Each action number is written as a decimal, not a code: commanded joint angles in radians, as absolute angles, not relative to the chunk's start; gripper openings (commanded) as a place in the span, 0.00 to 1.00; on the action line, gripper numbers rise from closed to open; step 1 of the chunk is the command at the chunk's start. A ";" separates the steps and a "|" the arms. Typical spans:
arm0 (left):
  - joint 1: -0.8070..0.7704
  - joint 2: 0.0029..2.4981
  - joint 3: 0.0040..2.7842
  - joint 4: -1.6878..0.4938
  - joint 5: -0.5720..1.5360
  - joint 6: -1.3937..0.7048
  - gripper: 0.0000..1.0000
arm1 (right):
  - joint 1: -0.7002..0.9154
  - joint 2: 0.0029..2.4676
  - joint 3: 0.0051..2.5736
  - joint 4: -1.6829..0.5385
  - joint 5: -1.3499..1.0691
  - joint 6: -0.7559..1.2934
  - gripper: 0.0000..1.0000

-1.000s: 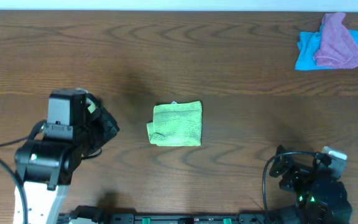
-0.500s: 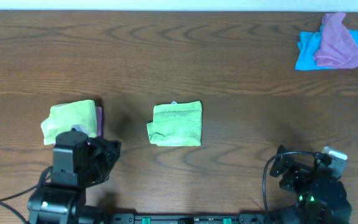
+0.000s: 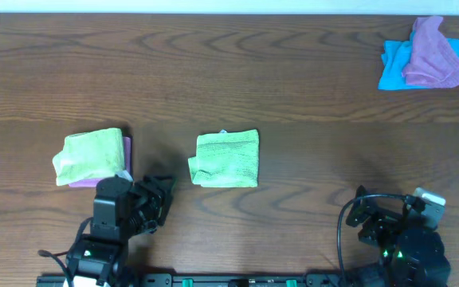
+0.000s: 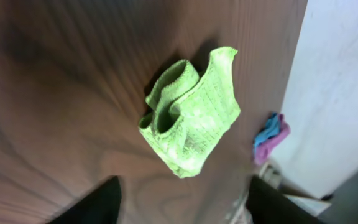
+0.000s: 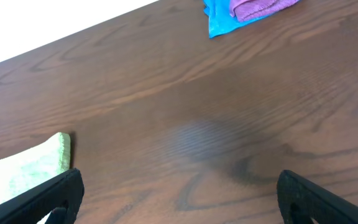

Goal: Fold the cloth
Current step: 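Reach the left gripper to the folded cloth's left edge and grasp it, then carry the folded cloth left with the left gripper onto the cloth stack, then lower the cloth onto the stack and open the left gripper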

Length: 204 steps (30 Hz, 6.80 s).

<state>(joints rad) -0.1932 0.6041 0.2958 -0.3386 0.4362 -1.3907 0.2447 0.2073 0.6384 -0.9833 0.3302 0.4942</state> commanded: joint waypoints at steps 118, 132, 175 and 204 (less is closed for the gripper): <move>-0.307 1.142 0.364 0.213 0.430 -1.134 0.06 | 0.229 0.203 0.633 -0.984 0.340 0.511 0.99; -0.067 1.052 0.738 -0.337 0.438 -0.852 0.06 | 0.229 0.203 0.633 -0.984 0.340 0.511 0.99; 0.434 1.237 0.915 -0.329 0.576 -0.652 0.05 | 0.229 0.203 0.633 -0.984 0.340 0.511 0.99; 0.506 1.236 0.915 -0.501 0.509 -0.570 0.06 | 0.229 0.203 0.633 -0.985 0.340 0.511 0.99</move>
